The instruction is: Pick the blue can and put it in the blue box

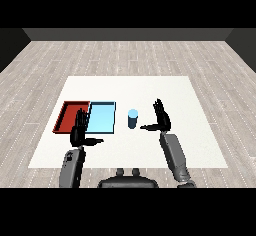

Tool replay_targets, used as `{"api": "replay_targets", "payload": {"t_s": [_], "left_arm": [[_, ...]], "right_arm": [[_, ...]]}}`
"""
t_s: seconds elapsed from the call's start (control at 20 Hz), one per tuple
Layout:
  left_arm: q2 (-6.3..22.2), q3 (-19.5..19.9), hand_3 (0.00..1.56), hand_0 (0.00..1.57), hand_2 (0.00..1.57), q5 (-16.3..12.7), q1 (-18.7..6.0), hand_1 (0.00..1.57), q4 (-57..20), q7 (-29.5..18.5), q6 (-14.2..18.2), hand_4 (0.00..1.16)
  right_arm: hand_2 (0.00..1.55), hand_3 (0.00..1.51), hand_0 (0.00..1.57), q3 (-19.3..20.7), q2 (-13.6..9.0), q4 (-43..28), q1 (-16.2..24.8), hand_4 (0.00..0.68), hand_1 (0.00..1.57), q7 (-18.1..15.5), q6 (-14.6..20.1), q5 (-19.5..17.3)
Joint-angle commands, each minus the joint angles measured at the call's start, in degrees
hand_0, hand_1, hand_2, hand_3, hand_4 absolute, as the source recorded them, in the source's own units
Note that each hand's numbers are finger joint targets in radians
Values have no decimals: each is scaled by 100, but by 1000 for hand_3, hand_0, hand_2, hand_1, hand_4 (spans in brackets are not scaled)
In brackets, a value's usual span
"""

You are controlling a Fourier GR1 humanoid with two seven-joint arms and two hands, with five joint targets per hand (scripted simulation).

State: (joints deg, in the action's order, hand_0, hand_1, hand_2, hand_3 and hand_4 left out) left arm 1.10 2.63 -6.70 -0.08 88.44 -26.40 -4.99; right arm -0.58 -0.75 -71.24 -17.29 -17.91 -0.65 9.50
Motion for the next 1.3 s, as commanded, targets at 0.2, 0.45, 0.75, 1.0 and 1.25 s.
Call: {"api": "replay_targets", "payload": {"t_s": [0.2,0.45,0.75,1.0,1.25], "left_arm": [[-103,-163,0,0,0,96,37,0,293,329,228,0],[12,-1,0,0,0,-109,-295,0,607,817,313,0],[124,180,0,0,0,-330,125,0,88,-20,-206,0],[116,74,0,0,0,-298,373,0,689,297,-105,0],[135,219,0,0,0,-279,370,0,275,-217,-187,0]], "right_arm": [[0,0,0,-184,72,1042,-639,0,0,-143,325,324],[0,0,0,23,73,1274,-572,0,0,-150,146,470],[0,0,0,-794,74,1427,-590,0,0,-252,855,911],[0,0,0,-571,74,2034,-640,0,0,-772,399,942],[0,0,0,-564,75,2199,-1059,0,0,-538,575,1092]]}}
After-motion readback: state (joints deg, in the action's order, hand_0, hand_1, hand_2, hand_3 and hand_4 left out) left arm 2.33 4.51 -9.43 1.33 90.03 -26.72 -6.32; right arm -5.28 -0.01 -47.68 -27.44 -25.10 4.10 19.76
